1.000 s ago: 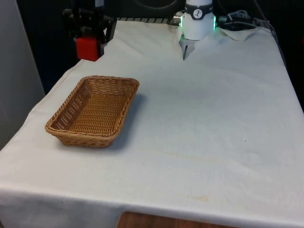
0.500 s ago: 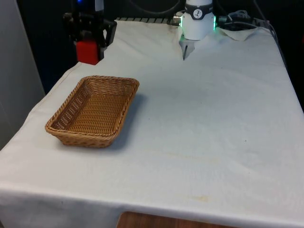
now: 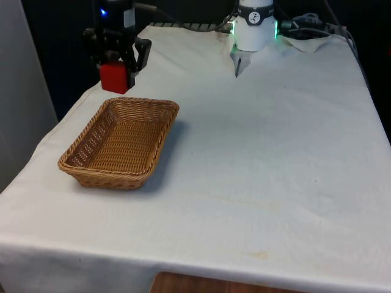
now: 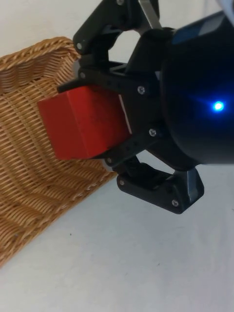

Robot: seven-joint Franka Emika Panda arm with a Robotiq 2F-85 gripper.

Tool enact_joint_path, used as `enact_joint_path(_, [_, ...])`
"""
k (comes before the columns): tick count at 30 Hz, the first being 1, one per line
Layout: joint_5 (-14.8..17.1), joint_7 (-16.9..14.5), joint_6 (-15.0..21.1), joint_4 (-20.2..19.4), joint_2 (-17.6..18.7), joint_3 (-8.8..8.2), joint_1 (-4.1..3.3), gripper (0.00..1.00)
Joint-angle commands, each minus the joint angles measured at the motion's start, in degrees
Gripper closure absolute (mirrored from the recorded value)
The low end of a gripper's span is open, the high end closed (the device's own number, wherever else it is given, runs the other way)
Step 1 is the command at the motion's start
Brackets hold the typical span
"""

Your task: Pick up the cube and place it into the basket.

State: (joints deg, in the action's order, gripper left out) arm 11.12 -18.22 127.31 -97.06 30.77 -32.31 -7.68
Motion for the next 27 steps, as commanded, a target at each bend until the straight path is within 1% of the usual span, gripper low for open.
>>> enact_joint_path(1, [0.5,-0.2,0.6,-0.1,0.1,0.29,0.17,0.99])
enact_joint_path(2, [0.1,0.0,0.1,0.0,0.1,0.00,0.00,0.99])
enact_joint_path(3, [0.6,-0.2,0.7,-0.1,0.2,0.29,0.17,0.99])
enact_joint_path(11, [1.7,-0.2,1.8,0.0,1.9,0.34,0.17,0.99])
enact_joint_path(12, [1.2,0.0,1.3,0.0,1.7,0.06,-0.06,0.99])
enact_joint_path(13, [1.8,-0.2,1.9,0.1,2.1,0.40,0.23,0.99])
enact_joint_path(21, [3.3,-0.2,3.5,0.2,4.1,0.57,0.23,0.99])
enact_joint_path(22, [2.9,0.0,3.1,0.0,3.8,0.17,-0.06,0.99])
enact_joint_path(23, [3.5,-0.2,3.7,0.2,4.2,0.57,0.23,0.99])
enact_joint_path(27, [4.2,-0.2,4.5,0.2,5.3,0.63,0.23,0.99])
